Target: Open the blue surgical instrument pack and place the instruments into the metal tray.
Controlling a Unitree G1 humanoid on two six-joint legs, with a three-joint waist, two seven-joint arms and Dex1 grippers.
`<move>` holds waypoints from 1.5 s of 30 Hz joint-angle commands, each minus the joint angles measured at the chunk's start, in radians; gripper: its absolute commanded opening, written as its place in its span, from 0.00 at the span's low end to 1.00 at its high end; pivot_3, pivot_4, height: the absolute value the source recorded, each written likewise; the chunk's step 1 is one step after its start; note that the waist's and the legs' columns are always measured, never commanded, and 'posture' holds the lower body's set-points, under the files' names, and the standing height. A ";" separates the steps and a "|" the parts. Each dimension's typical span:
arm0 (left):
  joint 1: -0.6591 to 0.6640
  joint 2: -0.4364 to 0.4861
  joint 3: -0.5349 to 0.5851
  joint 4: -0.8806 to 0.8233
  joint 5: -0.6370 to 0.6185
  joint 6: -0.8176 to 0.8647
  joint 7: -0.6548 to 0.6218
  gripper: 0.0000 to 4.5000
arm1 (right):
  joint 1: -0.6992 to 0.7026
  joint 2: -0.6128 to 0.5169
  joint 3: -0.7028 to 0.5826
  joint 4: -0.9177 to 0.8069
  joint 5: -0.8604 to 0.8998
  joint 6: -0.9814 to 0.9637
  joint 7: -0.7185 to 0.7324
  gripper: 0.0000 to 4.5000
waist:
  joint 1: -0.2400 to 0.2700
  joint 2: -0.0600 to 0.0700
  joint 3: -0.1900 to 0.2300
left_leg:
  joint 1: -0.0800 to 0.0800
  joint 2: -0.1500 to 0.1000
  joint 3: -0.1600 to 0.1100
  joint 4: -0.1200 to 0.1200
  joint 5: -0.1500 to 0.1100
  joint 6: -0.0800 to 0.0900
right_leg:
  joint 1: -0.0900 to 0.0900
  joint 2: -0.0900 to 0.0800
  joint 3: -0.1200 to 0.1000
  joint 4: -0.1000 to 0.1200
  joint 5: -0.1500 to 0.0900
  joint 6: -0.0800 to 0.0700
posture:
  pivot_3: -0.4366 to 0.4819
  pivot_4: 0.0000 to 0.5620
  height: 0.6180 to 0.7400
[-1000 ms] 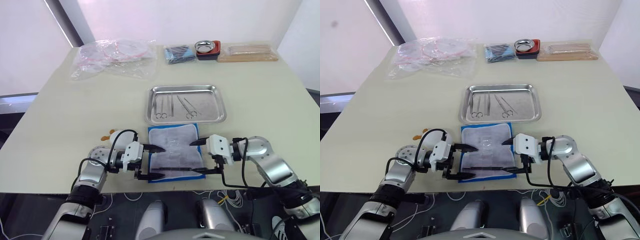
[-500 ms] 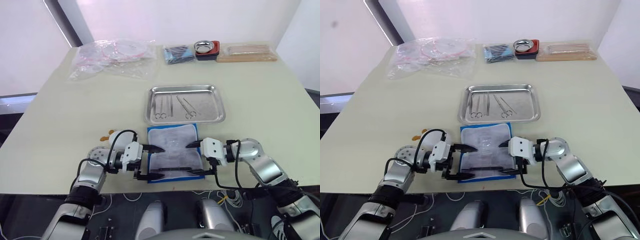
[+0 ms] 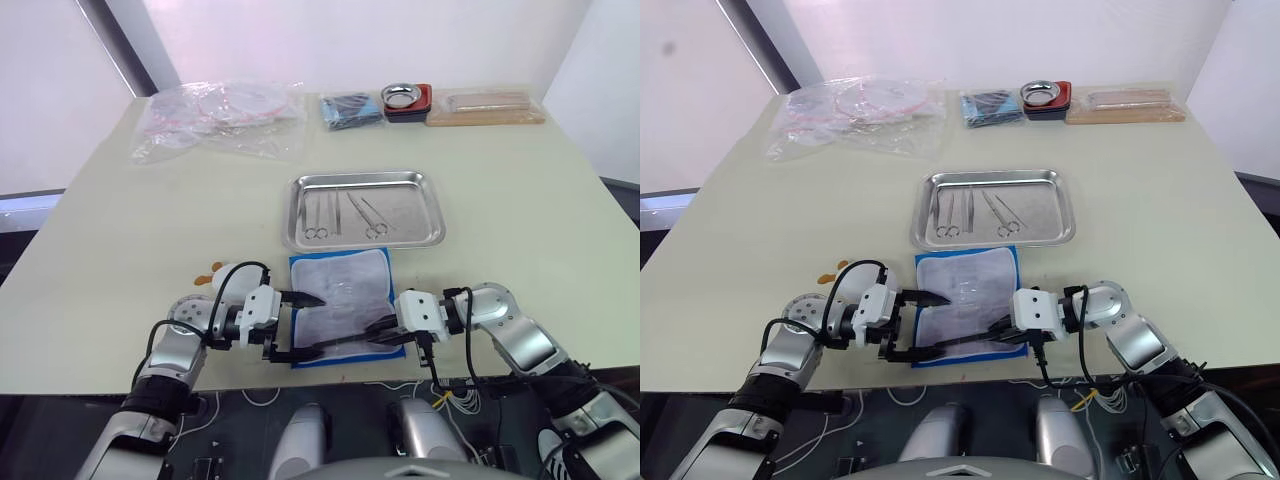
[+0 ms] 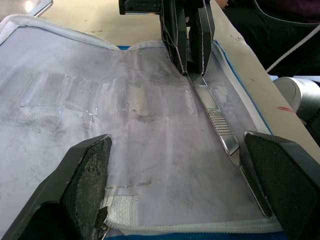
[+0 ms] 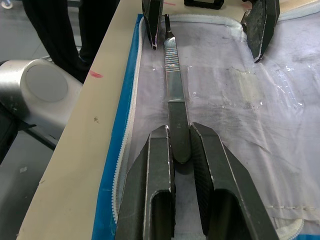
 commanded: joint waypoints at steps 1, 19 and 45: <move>0.060 0.023 -0.040 0.053 0.052 0.041 -0.014 1.00 | 0.001 -0.010 0.002 0.020 -0.020 0.028 -0.006 0.01 | 0.000 0.000 0.000 | 0.000 0.000 0.000 0.000 0.000 0.000 | 0.000 0.000 0.000 0.000 0.000 0.000 | 0.48 0.27 1.00; 0.043 0.012 -0.047 0.071 0.056 0.036 -0.015 1.00 | -0.019 -0.066 -0.016 -0.211 -0.041 0.153 -0.037 0.01 | 0.001 0.000 0.001 | -0.001 0.000 0.000 0.000 0.000 0.000 | -0.001 0.000 0.000 0.000 0.000 0.000 | 0.48 0.27 1.00; 0.037 -0.012 -0.058 0.079 0.064 0.034 -0.007 1.00 | -0.055 -0.220 -0.053 -0.332 -0.035 0.232 0.003 0.01 | 0.006 0.000 0.001 | -0.002 -0.003 0.000 0.000 0.000 0.000 | -0.001 -0.002 0.000 0.000 0.000 0.000 | 0.48 0.27 1.00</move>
